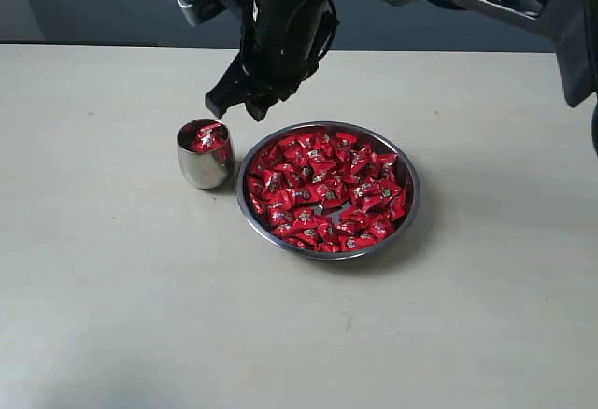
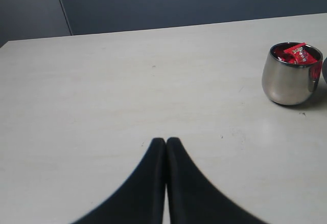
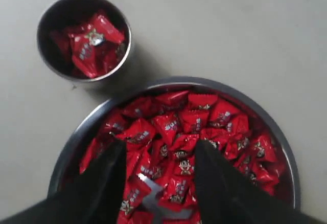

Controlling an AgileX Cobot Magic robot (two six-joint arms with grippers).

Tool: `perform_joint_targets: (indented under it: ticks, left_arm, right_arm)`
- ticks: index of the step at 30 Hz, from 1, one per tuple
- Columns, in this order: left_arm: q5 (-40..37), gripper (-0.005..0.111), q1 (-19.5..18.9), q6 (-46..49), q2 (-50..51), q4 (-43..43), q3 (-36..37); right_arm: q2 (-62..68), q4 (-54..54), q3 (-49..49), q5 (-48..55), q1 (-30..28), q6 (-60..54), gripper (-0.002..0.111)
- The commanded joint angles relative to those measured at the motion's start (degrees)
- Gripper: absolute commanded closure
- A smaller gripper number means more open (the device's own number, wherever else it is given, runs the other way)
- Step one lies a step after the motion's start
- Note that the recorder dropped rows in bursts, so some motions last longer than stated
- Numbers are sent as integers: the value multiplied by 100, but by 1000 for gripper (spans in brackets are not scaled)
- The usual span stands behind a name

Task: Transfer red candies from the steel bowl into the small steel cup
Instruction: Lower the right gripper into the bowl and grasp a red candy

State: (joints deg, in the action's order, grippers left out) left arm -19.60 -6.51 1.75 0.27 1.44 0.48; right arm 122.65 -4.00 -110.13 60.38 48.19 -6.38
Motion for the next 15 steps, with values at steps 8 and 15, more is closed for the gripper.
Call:
perform_joint_targets:
  ticks: [8, 15]
  left_arm:
    - [37, 106, 31, -6, -27, 11, -48]
    - [37, 106, 31, -6, -27, 11, -48]
  right_arm:
    - [-229, 150, 1533, -628, -489, 234, 66]
    - [-312, 287, 2308, -1194, -510, 234, 66]
